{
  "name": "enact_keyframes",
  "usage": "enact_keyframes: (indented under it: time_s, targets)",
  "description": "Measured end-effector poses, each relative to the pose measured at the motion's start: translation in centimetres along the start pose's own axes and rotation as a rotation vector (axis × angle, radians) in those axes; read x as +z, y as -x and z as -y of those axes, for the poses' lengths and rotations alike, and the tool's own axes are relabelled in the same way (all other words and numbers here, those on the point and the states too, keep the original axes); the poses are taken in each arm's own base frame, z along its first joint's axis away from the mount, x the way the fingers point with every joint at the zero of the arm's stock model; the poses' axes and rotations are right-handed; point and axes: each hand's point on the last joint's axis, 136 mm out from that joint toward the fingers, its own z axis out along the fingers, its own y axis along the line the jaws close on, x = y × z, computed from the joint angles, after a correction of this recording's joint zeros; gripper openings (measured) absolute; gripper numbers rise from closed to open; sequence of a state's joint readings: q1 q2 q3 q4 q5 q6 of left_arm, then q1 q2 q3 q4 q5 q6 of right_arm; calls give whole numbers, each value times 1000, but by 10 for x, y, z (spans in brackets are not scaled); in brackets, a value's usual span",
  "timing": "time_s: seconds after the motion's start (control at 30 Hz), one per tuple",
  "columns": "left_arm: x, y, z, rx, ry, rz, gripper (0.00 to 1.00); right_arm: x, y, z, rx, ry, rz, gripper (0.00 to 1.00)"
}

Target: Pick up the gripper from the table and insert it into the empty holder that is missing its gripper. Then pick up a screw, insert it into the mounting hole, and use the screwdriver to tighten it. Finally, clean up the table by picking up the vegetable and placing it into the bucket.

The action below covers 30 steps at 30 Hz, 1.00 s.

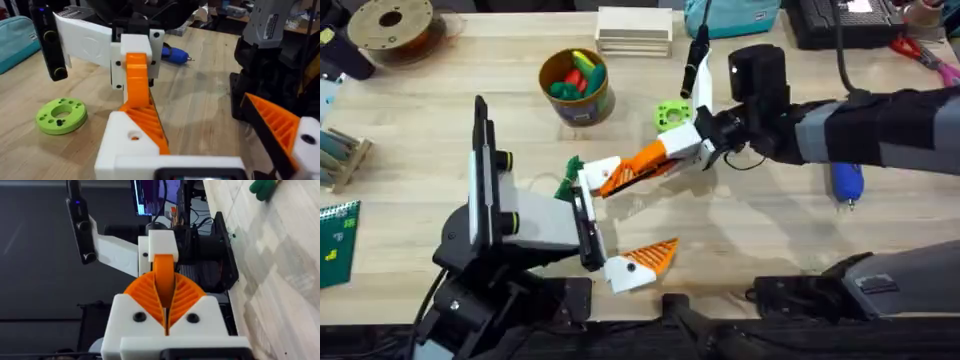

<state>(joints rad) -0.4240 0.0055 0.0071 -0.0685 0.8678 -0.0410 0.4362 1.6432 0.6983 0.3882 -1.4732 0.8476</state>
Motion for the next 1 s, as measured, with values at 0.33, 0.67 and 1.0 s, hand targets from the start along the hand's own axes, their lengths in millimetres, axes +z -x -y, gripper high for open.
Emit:
enact_keyframes:
  time_s: [0.33,0.67,1.0]
  targets:
    - [-2,2,-22,5,131,11,986,11,22,-3,-52,-57,82,18]
    - [-5,4,-41,-9,237,19,986,20,38,0,-64,-104,166,17]
    - [-6,4,-43,-11,251,22,986,21,40,0,-50,-111,180,127]
